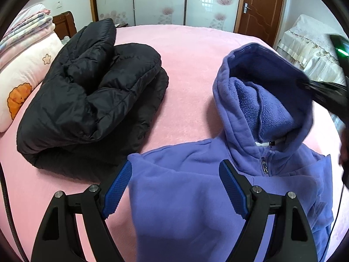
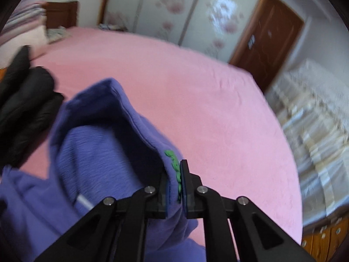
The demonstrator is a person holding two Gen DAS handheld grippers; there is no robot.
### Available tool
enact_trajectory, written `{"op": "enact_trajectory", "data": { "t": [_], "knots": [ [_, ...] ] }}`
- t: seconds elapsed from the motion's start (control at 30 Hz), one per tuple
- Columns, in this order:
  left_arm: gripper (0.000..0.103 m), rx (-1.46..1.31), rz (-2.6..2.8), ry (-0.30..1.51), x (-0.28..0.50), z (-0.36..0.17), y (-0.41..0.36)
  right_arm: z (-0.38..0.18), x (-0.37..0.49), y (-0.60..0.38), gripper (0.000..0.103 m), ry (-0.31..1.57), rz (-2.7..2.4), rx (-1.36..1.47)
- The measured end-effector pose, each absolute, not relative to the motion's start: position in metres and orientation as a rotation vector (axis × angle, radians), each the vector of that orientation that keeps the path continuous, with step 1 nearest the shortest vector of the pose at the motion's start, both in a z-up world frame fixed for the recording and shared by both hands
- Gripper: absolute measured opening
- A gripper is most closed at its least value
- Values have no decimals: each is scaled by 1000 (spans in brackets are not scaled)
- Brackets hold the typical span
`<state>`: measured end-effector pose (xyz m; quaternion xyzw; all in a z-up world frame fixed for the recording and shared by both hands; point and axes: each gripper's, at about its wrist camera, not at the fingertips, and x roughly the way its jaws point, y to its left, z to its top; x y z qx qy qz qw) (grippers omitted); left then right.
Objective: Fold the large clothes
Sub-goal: 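Grasp the hood edge with the right tool, then flip the hood onto the hoodie body with the right tool while the left tool grasps the hood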
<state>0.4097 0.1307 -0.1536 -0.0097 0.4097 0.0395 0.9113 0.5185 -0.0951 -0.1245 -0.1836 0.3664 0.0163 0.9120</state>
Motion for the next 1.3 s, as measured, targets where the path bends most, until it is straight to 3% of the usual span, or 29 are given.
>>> {"op": "enact_trajectory", "data": {
  "t": [0.13, 0.23, 0.37, 0.67, 0.83, 0.97, 1.03, 1.17, 1.3],
  "knots": [
    [81, -40, 82, 837, 390, -153, 138, -118, 423, -75, 9, 562, 83, -510],
    [81, -57, 77, 865, 368, -161, 145, -145, 346, -62, 11, 504, 118, -612],
    [81, -42, 61, 929, 341, -174, 152, -204, 280, -63, 29, 625, 109, -707],
    [81, 14, -180, 923, 291, -134, 144, -208, 227, -117, 31, 940, 243, -12],
    [81, -177, -412, 996, 294, -119, 137, -200, 236, -127, 32, 1025, 395, 362],
    [81, -376, -443, 1031, 309, -116, 142, -180, 250, -130, 52, 1015, 437, 510],
    [81, -434, -419, 1050, 318, -117, 145, -170, 258, -138, 57, 1006, 422, 577],
    [81, -495, -373, 1044, 337, -114, 150, -148, 271, -158, 80, 983, 376, 708],
    [81, -570, -356, 1059, 360, -112, 149, -133, 276, -167, 80, 984, 320, 683]
  ]
}}
